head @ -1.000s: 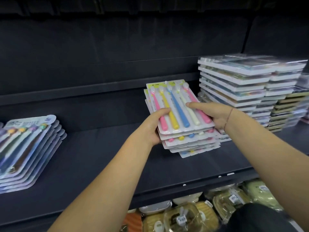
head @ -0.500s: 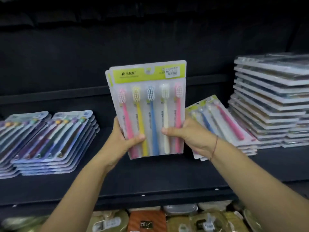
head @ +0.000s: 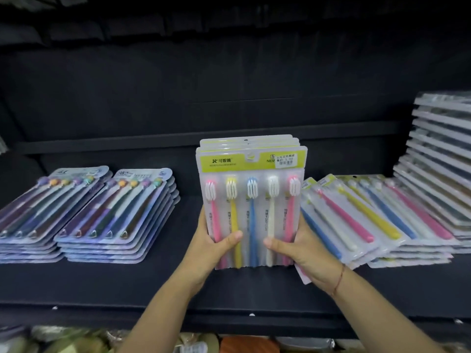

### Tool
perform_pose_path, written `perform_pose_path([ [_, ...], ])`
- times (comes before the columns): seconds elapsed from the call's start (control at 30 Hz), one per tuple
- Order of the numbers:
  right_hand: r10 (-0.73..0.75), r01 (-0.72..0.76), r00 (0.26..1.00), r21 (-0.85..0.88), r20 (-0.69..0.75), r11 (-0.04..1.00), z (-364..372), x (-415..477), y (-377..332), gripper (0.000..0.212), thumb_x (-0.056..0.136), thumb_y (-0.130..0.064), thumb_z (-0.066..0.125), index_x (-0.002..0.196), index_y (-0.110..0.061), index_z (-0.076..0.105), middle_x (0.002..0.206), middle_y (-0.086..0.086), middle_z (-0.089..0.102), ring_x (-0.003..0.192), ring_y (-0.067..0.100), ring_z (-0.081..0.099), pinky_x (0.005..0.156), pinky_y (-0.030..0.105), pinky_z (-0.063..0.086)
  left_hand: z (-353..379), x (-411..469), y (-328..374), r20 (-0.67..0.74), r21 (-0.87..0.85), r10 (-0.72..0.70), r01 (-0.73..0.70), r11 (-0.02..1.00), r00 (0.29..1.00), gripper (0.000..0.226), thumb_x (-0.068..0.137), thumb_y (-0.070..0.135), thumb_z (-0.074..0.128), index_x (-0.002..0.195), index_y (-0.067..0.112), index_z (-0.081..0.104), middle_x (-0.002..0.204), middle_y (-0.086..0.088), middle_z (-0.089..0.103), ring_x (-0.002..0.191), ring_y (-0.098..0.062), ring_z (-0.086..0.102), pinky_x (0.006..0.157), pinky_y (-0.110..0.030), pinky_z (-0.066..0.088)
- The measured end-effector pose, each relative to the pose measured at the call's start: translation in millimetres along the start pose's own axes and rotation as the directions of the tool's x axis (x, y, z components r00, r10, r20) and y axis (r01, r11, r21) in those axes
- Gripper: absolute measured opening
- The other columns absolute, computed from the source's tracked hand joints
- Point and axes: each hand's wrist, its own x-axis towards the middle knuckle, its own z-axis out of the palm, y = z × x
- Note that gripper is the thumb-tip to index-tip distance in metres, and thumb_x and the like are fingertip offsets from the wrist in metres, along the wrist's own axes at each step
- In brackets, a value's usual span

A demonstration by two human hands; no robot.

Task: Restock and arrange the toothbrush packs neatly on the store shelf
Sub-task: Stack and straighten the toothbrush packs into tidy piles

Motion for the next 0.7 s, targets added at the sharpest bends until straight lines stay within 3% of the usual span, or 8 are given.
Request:
perform_pose_path([
  [0.1,-0.015,0.015,0.999,0.022,-0.034,1.000,6,0,3,0.082,0.075,-0.018,0.080,0.143,-0.021,0.035,0.132,0.000,0.062,0.121,0.016,0.060,0.102,0.040,0.048,2,-2,0,-0.047,0.006,-0.015,0.015,1.000,0.999,0.070,0.074,0.026,0.077,0.135,0.030,0.042,0.117,0.016,0.068,0.112,-0.003,0.063,0.083,-0.014,0.051],
  [0.23,-0.019,0.022,0.997,0.040,-0.071,0.999,26,7,-5,0.064,0.081,-0.020,0.078,0.136,-0.020,0.047,0.124,-0.003,0.067,0.114,0.013,0.064,0.093,0.032,0.054,-9,1,17,-0.148,0.065,-0.013,0.023,0.998,0.989,0.058,0.072,0.040,0.074,0.126,0.033,0.052,0.111,0.017,0.070,0.103,-0.001,0.066,0.084,-0.020,0.054],
  [0.33,0.137,-0.131,0.978,0.044,-0.158,0.990,48,26,-8,0.047,0.079,-0.034,0.079,0.120,-0.020,0.061,0.105,0.000,0.075,0.098,0.019,0.071,0.082,0.030,0.058,-28,9,25,-0.251,0.141,-0.081,0.120,0.983,0.965,0.042,0.082,0.045,0.070,0.120,0.031,0.059,0.106,0.014,0.072,0.097,-0.002,0.068,0.081,-0.020,0.053],
  [0.4,0.316,-0.314,0.923,0.041,-0.221,0.948,61,42,-4,0.052,0.069,-0.047,0.082,0.107,-0.015,0.066,0.106,0.014,0.073,0.087,0.026,0.070,0.083,0.034,0.057,-39,11,19,-0.274,0.171,-0.196,0.249,0.953,0.941,0.035,0.088,0.044,0.066,0.115,0.022,0.064,0.104,0.008,0.073,0.094,-0.008,0.070,0.081,-0.025,0.055],
  [0.47,0.433,-0.438,0.863,0.042,-0.259,0.898,68,54,-3,0.043,0.074,-0.046,0.079,0.096,-0.011,0.067,0.109,0.021,0.070,0.079,0.023,0.060,0.073,0.027,0.049,-46,13,9,-0.257,0.170,-0.322,0.371,0.913,0.911,0.038,0.090,0.043,0.066,0.113,0.014,0.067,0.101,0.001,0.074,0.093,-0.015,0.071,0.083,-0.032,0.057],
  [0.6,0.484,-0.507,0.832,-0.020,-0.272,0.861,74,74,-7,0.035,0.087,-0.039,0.070,0.103,-0.010,0.059,0.081,0.000,0.055,0.066,0.013,0.047,0.052,0.022,0.036,-52,9,4,-0.280,0.154,-0.384,0.436,0.887,0.880,0.032,0.091,0.036,0.066,0.111,0.011,0.064,0.102,-0.003,0.071,0.092,-0.017,0.069,0.077,-0.030,0.056],
  [0.7,0.496,-0.539,0.815,-0.078,-0.301,0.839,80,85,-2,0.035,0.086,-0.043,0.070,0.099,-0.013,0.056,0.079,0.001,0.053,0.066,0.014,0.047,0.060,0.024,0.041,-50,-10,6,-0.378,0.138,-0.350,0.426,0.894,0.857,0.033,0.091,0.037,0.065,0.114,0.015,0.060,0.104,0.001,0.067,0.092,-0.012,0.064,0.068,-0.024,0.049],
])
